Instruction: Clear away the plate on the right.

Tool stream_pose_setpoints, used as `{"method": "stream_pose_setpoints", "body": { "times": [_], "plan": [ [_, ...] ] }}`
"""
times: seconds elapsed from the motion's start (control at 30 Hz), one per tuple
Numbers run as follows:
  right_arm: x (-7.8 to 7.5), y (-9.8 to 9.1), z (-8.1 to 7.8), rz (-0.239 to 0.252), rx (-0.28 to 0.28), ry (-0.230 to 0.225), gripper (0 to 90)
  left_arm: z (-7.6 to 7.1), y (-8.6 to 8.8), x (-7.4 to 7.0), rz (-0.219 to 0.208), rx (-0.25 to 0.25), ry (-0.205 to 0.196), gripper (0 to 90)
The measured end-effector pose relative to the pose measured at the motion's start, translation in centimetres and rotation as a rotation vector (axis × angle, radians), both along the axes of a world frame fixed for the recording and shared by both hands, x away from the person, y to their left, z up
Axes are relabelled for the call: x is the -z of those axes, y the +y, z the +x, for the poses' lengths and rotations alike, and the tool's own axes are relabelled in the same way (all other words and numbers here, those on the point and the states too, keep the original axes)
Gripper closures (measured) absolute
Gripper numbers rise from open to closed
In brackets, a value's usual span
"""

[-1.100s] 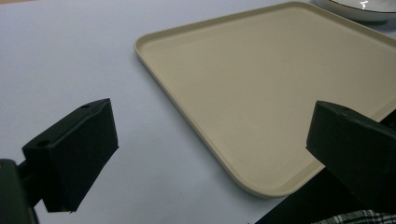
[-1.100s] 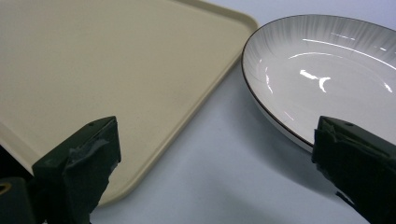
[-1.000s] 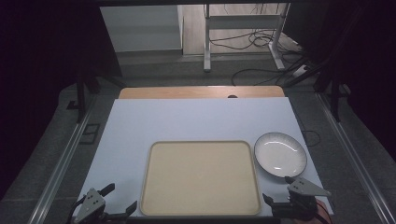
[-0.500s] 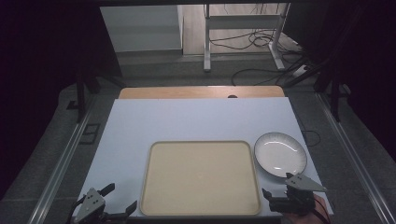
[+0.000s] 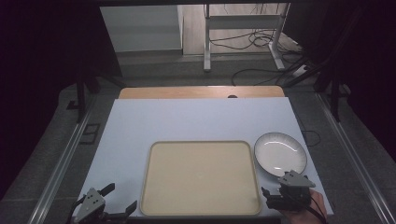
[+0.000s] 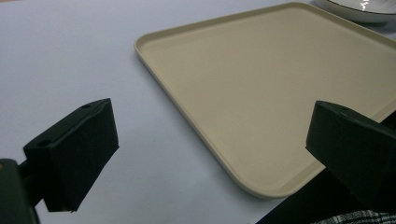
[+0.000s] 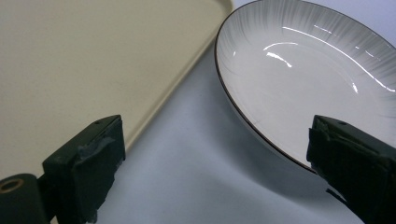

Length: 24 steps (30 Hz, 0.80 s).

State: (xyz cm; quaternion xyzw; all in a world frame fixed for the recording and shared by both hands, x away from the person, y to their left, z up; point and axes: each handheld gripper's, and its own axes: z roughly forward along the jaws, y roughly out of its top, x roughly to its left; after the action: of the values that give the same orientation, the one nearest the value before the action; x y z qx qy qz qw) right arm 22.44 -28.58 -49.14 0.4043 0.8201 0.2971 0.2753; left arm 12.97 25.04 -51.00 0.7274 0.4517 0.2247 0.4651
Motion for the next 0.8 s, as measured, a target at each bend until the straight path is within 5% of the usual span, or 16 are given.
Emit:
{"method": "stream_pose_setpoints", "body": {
  "times": [0.5, 0.8],
  "plan": [
    [0.1, 0.4, 0.8, -0.201, -0.007, -0.048, 28.7, 0.0, 0.0, 0.0, -0.001, -0.001, 0.001, 2.2],
    [0.7, 0.7, 1.2, -0.331, -0.059, -0.044, 37.6, 0.0, 0.0, 0.0, 0.0, -0.001, 0.001, 2.3]
  ]
}}
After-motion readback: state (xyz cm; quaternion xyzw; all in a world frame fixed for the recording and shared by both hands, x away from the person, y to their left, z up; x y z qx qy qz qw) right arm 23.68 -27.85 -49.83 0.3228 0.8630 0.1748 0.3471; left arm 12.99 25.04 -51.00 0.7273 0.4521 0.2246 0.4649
